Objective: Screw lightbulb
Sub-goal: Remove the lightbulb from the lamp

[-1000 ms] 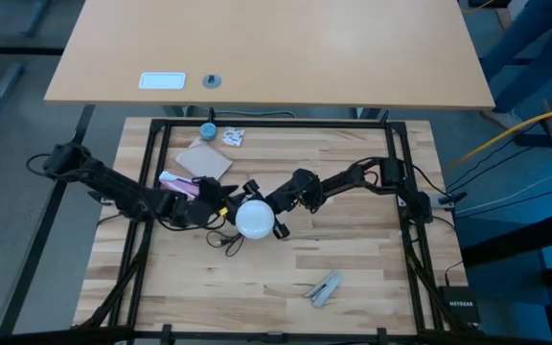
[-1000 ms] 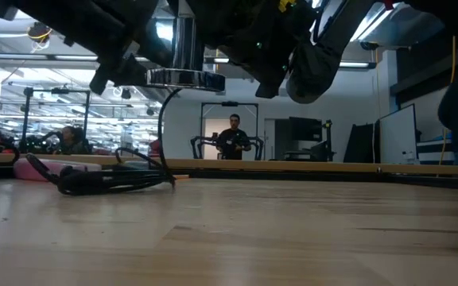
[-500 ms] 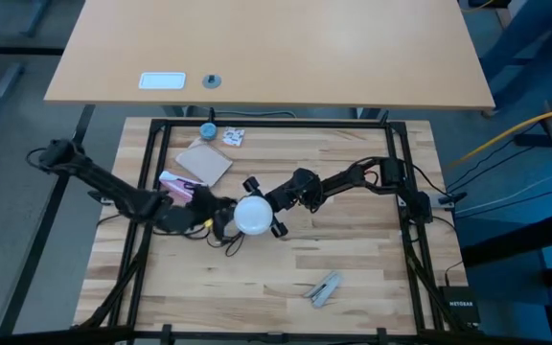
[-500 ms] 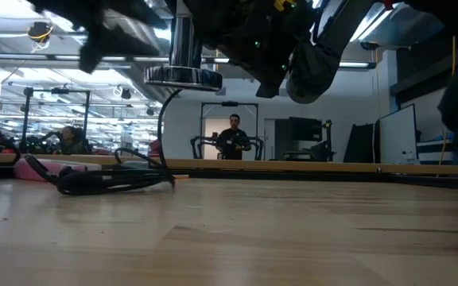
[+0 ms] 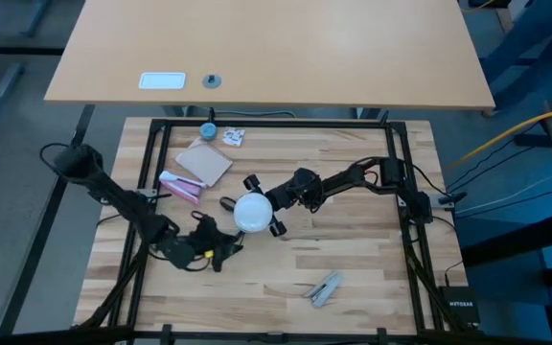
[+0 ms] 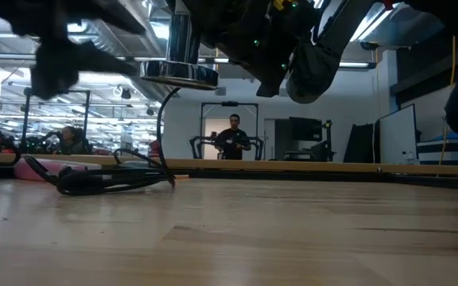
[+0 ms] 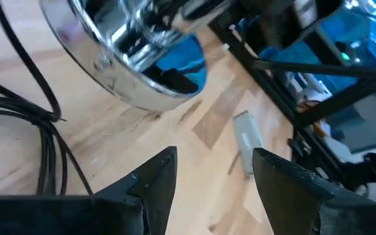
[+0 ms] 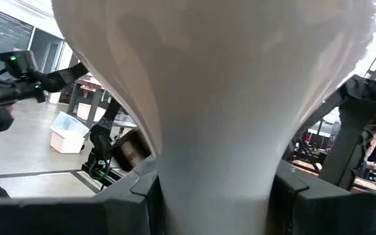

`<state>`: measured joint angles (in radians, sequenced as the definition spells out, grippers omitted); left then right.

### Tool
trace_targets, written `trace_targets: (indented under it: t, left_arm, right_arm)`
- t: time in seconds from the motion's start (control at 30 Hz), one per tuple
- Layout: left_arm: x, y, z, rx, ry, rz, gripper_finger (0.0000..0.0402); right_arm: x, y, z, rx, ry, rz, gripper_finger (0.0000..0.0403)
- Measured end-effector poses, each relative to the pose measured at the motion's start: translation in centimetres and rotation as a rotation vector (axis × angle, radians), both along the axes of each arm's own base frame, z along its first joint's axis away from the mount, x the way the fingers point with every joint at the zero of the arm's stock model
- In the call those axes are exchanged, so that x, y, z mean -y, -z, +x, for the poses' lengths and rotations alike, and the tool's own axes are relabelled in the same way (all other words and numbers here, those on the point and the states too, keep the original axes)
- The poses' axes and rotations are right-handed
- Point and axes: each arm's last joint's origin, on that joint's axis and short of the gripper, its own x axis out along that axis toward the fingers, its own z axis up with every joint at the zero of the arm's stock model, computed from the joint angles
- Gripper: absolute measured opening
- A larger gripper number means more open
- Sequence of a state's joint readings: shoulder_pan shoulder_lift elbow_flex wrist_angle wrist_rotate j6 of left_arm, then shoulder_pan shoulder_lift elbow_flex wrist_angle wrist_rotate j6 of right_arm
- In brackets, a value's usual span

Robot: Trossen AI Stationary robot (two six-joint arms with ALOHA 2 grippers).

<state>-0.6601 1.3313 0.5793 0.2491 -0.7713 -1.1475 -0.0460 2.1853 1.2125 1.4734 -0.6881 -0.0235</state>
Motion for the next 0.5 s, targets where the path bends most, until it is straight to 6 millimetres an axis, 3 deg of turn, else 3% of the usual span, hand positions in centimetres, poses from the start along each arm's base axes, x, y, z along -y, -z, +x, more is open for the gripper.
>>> trace_targets:
  t: [0.3,0.5]
  left_arm:
    - [-0.6,3.8,3.7,0.048,-0.120,-0.026,0.0191]
    - [-1.7,3.8,4.4,0.080,-0.220,0.007,0.0191]
  right_arm:
    - [0.0,0.0,0.0,-0.001,0.000,0.000,0.0165]
    - [0.0,0.0,0.0,-0.013,-0.009,0.015,0.0165]
